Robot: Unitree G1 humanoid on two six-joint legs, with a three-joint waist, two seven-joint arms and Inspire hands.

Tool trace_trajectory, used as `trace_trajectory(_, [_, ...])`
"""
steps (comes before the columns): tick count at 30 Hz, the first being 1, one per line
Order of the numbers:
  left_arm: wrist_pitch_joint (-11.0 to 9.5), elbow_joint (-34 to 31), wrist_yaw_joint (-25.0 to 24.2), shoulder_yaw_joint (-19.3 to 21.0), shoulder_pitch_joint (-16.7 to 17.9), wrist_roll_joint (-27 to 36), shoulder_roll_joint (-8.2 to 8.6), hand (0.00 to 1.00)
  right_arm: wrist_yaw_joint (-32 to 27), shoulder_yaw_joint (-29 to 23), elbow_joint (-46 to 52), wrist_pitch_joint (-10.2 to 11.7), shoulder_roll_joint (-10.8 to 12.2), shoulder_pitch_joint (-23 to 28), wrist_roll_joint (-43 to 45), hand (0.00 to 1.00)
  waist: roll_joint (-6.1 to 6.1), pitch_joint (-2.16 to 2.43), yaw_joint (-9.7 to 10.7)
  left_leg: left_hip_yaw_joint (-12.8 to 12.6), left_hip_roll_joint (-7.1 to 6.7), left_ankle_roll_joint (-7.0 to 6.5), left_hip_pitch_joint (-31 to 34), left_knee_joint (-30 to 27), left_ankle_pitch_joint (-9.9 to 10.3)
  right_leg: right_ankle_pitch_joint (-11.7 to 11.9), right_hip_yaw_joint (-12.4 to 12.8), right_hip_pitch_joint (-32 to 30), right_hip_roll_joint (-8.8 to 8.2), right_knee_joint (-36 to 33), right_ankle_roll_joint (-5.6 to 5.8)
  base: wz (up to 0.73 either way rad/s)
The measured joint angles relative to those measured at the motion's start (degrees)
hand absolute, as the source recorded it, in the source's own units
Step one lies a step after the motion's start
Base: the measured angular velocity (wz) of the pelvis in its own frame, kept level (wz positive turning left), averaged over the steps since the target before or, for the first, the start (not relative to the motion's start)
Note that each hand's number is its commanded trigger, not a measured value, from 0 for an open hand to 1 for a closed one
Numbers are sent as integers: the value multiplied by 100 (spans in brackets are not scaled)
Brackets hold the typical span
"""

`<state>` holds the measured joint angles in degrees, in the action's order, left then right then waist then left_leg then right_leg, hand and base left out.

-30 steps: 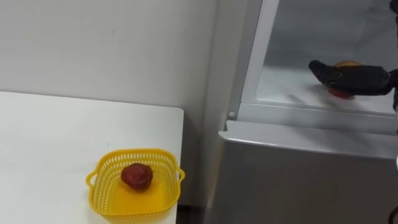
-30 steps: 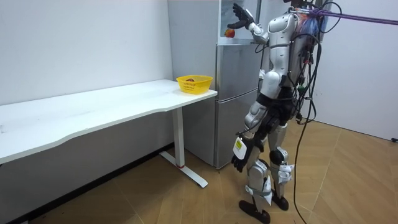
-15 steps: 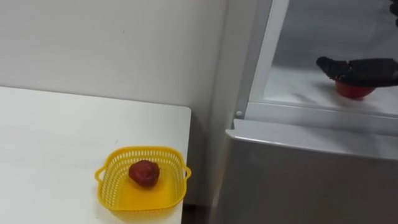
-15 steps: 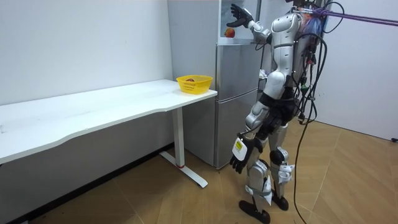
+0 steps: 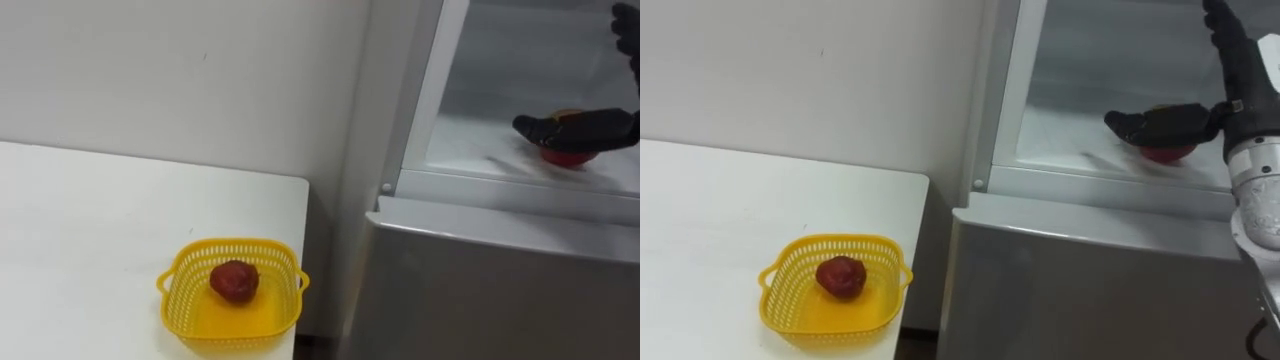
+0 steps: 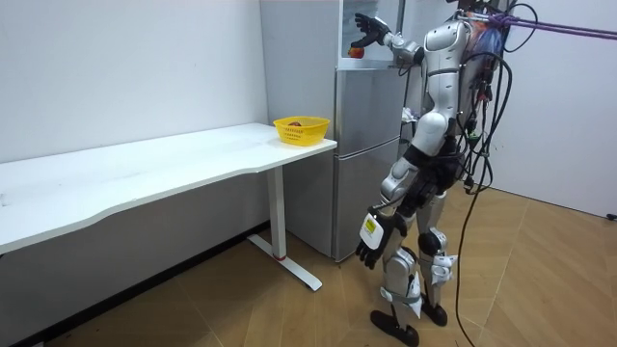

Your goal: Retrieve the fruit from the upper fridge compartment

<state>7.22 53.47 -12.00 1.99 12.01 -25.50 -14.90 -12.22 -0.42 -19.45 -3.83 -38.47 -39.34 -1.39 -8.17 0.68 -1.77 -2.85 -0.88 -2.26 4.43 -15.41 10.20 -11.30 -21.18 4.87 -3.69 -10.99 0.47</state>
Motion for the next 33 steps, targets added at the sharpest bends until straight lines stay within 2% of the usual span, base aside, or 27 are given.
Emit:
trace_trajectory(6, [33, 0, -1, -7, 0, -1, -3, 0, 72, 15, -19, 0, 0, 0, 118, 0, 9, -21, 8, 16, 0, -1, 41, -23, 2, 0, 3, -18, 4, -3, 0, 1])
trace_trajectory(11, [33, 1, -1, -7, 9, 0, -9, 0, 311, 54, -204, 0, 0, -3, 685, 0, 51, -55, 6, 15, 4, -2, 112, -49, 0, 0, -8, -130, -8, -76, 0, 0])
trace_trajectory(33, [22, 9, 1, -105, -101, 22, -24, 0, 373, 140, -681, 7, -24, -127, 798, 0, 22, -74, 23, 45, 9, -16, 255, -149, 6, 6, -17, -233, -2, -93, -10, 0])
